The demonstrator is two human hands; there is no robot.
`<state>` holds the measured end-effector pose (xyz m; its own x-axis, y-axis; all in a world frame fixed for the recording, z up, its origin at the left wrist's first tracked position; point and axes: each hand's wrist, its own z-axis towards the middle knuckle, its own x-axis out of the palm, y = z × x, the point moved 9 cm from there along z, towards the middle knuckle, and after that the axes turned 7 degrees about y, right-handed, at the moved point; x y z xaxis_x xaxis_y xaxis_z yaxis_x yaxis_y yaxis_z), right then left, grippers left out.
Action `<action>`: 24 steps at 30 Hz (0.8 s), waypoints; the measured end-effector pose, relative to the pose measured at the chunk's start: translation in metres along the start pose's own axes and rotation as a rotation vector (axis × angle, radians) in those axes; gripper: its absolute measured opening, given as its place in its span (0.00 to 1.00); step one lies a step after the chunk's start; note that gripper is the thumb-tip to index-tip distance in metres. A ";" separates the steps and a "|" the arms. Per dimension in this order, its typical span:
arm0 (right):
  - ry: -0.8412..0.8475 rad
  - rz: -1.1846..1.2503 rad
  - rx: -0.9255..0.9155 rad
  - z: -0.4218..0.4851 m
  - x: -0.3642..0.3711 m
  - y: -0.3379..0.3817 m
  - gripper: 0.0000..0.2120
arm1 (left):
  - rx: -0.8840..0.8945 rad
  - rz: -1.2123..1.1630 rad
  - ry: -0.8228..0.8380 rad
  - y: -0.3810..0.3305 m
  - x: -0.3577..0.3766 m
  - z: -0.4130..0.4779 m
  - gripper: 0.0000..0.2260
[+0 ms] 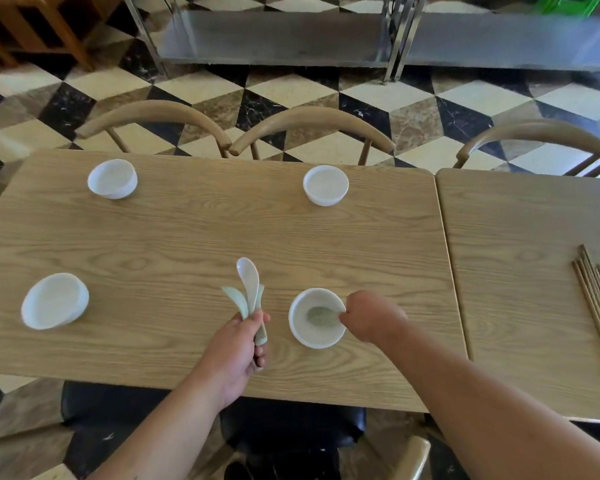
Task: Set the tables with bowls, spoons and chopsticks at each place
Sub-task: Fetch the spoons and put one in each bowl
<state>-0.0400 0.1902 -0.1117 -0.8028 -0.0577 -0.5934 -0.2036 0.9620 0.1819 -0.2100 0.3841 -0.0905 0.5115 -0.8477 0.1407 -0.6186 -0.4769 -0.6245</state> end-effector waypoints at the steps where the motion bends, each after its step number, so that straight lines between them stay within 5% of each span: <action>1: -0.004 0.005 0.008 0.001 0.001 0.000 0.05 | -0.001 -0.004 0.011 -0.001 -0.004 -0.001 0.11; 5: -0.067 0.010 0.111 -0.008 -0.001 -0.002 0.14 | -0.007 -0.048 0.047 -0.006 -0.026 0.001 0.11; 8: -0.301 -0.095 0.163 -0.035 -0.019 0.023 0.22 | -0.003 -0.076 0.089 -0.014 -0.058 0.002 0.11; 11: -0.485 0.115 0.040 -0.065 -0.026 0.103 0.13 | -0.001 -0.094 0.139 -0.030 -0.108 -0.004 0.11; 18: 0.024 0.839 -0.204 -0.095 0.090 0.393 0.17 | 0.064 -0.041 0.317 -0.083 -0.263 -0.040 0.13; 24: 0.123 1.205 -0.185 -0.102 0.133 0.511 0.18 | 0.088 0.122 0.366 -0.112 -0.365 -0.054 0.18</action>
<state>-0.3074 0.6475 -0.0177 -0.5782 0.8087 0.1078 0.6379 0.3657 0.6777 -0.3595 0.7350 -0.0304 0.1810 -0.9311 0.3166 -0.5997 -0.3596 -0.7149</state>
